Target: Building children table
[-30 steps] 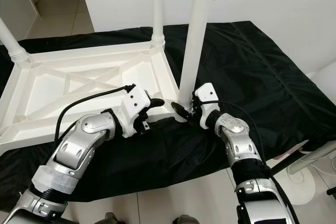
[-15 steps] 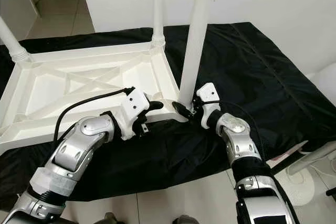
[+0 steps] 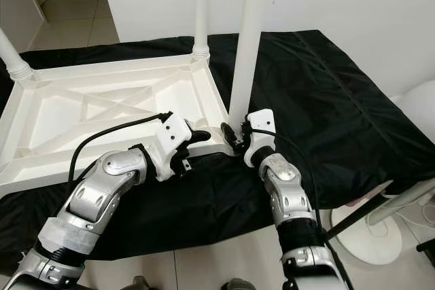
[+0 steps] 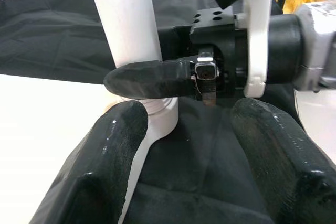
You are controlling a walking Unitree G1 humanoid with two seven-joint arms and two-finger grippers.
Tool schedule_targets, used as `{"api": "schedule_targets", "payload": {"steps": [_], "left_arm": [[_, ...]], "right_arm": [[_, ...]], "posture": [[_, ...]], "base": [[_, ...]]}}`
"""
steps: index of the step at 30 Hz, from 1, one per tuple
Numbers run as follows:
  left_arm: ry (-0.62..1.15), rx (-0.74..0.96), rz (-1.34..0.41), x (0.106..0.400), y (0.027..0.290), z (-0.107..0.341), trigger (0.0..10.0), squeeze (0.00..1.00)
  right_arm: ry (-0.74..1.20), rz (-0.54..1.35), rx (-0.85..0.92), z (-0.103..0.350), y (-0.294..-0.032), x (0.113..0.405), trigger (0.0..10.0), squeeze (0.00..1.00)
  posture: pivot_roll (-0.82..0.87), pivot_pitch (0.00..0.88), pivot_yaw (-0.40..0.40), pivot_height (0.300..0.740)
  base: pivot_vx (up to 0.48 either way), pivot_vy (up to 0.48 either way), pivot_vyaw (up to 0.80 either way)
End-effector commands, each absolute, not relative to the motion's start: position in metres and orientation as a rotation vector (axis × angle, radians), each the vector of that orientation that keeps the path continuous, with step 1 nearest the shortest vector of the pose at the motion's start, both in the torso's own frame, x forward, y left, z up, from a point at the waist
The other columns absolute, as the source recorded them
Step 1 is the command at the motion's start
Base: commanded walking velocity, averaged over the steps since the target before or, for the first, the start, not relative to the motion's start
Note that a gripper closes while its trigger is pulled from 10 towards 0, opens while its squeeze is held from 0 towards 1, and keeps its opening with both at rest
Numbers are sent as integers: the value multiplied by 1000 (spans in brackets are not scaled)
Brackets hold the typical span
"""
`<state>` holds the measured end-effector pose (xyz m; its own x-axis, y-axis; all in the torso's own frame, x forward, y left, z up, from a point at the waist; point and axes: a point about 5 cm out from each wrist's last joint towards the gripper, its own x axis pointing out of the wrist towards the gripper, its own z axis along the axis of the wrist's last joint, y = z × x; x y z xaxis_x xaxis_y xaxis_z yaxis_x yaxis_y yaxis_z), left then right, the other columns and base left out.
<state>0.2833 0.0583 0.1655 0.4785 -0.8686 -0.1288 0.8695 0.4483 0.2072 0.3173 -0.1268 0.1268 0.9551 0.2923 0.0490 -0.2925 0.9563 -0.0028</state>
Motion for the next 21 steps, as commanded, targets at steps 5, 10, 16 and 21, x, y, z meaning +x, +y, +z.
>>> {"api": "schedule_targets", "payload": {"steps": [5,10,16,21], "left_arm": [[8,260,-1034,284,63,164,10000,0],[9,262,-1030,285,65,165,10000,0],[11,271,-1042,284,63,164,10000,0],[19,279,-1032,284,64,160,10000,0]], "right_arm": [[-3,144,31,116,-116,307,10000,0],[-17,123,78,120,-102,302,10000,0],[-62,157,71,131,-102,299,10000,1000],[-102,160,63,135,-112,296,10000,1000]], "posture": [[-65,0,1,740],[-67,0,9,740],[-78,0,9,740],[-81,0,5,740]], "base": [[0,0,0],[0,0,0],[0,0,0],[0,0,0]]}}
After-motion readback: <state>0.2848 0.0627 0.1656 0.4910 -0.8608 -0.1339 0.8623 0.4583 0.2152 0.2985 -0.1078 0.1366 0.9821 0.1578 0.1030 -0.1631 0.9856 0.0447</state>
